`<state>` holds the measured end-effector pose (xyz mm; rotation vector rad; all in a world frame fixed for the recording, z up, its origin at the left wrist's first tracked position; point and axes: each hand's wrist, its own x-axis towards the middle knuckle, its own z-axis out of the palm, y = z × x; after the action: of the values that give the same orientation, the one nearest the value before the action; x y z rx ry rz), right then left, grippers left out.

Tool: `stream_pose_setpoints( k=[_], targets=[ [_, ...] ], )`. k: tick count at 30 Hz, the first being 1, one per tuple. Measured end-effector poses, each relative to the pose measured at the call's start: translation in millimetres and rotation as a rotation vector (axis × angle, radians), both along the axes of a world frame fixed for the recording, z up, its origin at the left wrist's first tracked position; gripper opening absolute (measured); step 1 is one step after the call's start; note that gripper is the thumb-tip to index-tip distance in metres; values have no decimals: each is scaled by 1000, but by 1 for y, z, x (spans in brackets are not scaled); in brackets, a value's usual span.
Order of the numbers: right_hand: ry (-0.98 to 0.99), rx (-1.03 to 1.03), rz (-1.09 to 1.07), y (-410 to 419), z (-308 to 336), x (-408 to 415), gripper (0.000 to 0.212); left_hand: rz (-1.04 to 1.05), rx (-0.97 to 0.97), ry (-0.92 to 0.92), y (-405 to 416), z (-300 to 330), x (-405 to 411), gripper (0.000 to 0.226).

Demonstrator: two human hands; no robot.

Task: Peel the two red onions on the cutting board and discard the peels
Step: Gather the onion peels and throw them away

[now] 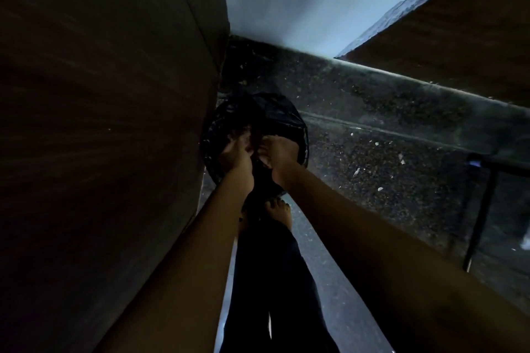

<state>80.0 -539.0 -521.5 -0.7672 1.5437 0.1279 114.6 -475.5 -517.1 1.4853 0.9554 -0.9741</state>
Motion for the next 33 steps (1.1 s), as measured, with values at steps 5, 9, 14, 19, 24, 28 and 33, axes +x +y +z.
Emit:
stream_pose_setpoints(
  k=[5, 9, 14, 19, 24, 28, 33],
  targets=[
    [-58, -84, 121, 4, 72, -5, 15, -134, 0, -118, -8, 76, -10, 27],
    [-160, -263, 220, 4, 163, -6, 26, -251, 28, -359, -19, 167, -16, 25],
    [-287, -502, 249, 6, 289, 4, 25, -266, 1, -612, -22, 303, -15, 29],
    [-577, -637, 220, 19, 432, 11, 27, -151, -113, -858, -7, 449, -14, 29],
    [-887, -680, 232, 53, 562, 11, 28, -19, -139, -1131, 28, 568, -18, 31],
    [-1082, -603, 325, 98, 634, 7, 31, 160, -123, -1294, 73, 633, -29, 32],
    [-1244, -470, 484, 166, 673, -2, 32, 362, 1, -1421, 139, 668, -43, 32]
  ],
)
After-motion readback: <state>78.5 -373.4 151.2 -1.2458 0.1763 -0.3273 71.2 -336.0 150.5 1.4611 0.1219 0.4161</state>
